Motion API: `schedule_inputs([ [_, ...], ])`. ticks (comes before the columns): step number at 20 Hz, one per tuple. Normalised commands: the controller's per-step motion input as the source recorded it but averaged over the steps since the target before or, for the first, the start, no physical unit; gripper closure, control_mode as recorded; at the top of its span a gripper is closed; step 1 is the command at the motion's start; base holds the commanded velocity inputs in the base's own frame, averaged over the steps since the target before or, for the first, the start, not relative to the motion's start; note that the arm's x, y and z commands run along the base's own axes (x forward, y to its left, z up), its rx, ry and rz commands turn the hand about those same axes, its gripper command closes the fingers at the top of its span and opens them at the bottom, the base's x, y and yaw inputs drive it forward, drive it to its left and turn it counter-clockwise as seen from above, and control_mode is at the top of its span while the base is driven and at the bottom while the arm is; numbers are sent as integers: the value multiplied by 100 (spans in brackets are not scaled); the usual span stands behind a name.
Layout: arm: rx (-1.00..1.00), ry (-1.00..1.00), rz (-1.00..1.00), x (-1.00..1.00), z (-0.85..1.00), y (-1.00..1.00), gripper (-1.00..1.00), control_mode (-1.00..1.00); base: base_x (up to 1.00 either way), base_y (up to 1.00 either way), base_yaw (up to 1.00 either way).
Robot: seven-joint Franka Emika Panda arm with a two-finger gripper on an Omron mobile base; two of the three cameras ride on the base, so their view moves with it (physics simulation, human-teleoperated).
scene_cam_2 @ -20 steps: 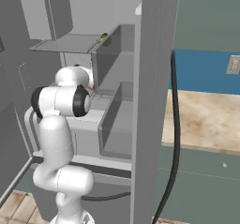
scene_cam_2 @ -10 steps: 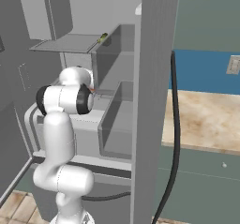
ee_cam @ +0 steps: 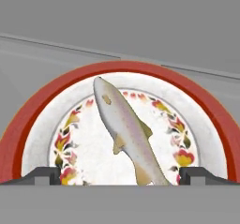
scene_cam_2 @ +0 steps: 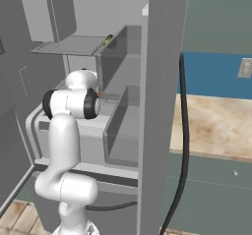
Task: Transport the fish from the fridge to the microwave and turn on the microwave.
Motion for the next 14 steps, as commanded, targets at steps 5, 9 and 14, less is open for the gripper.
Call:
schedule_inputs([
  [5,0,0,0,23,-12,1,-100,-100,0,0,0],
  [9,0,0,0,23,-13,4,-100,-100,0,0,0],
  [14,0,0,0,22,-5,5,-100,-100,0,0,0],
])
